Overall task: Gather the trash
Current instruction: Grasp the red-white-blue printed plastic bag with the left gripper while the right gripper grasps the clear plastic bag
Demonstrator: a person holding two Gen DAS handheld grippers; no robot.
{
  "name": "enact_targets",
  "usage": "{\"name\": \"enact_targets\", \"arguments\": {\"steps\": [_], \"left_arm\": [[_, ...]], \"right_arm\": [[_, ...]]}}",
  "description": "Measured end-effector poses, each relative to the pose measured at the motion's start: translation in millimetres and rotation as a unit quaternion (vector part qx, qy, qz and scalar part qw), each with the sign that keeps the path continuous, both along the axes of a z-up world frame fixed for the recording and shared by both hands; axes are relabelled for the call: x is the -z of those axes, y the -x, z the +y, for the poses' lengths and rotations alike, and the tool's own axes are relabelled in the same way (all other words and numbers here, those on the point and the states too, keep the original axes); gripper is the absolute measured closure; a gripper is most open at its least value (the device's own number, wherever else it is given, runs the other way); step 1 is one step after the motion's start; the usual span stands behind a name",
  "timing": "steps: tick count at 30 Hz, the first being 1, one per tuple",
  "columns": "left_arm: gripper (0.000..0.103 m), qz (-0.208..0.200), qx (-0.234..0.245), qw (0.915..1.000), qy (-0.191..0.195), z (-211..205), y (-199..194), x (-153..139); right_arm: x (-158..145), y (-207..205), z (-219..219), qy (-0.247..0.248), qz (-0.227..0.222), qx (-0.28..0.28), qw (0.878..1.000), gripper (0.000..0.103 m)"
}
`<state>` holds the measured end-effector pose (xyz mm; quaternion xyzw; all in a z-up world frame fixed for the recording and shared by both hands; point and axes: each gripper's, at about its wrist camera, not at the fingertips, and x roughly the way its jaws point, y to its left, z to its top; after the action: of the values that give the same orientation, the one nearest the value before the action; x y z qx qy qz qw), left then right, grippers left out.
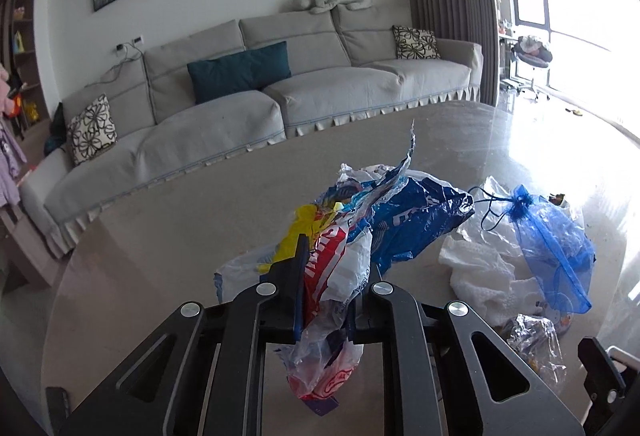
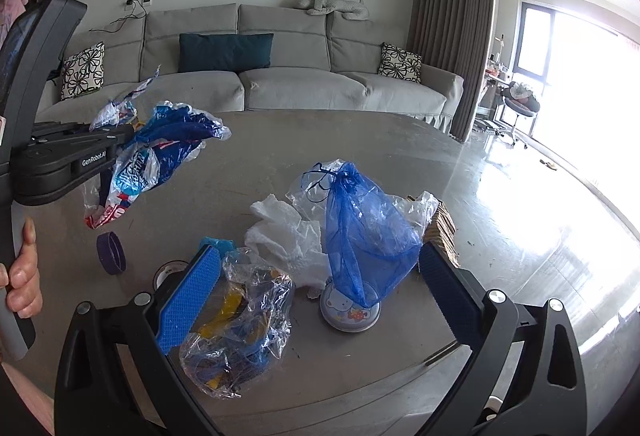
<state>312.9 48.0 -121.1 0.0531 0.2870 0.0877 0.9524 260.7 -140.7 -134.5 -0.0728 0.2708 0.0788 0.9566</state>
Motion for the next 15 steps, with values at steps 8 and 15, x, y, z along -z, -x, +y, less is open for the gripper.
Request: {"name": "enact_targets", "arguments": {"steps": [8,15], "left_arm": [[0.087,-0.01,0.009,0.9999,-0.006,-1,19,-10],[0.087,-0.014,0.012,0.9998,-0.009,3,30,-14]], "right_arm": [[42,-3,20,-0.011,0.048,-0.022,0.999,0.004],[70,-9,30,-0.018,0.096,-0.033,0.995,0.008]]}}
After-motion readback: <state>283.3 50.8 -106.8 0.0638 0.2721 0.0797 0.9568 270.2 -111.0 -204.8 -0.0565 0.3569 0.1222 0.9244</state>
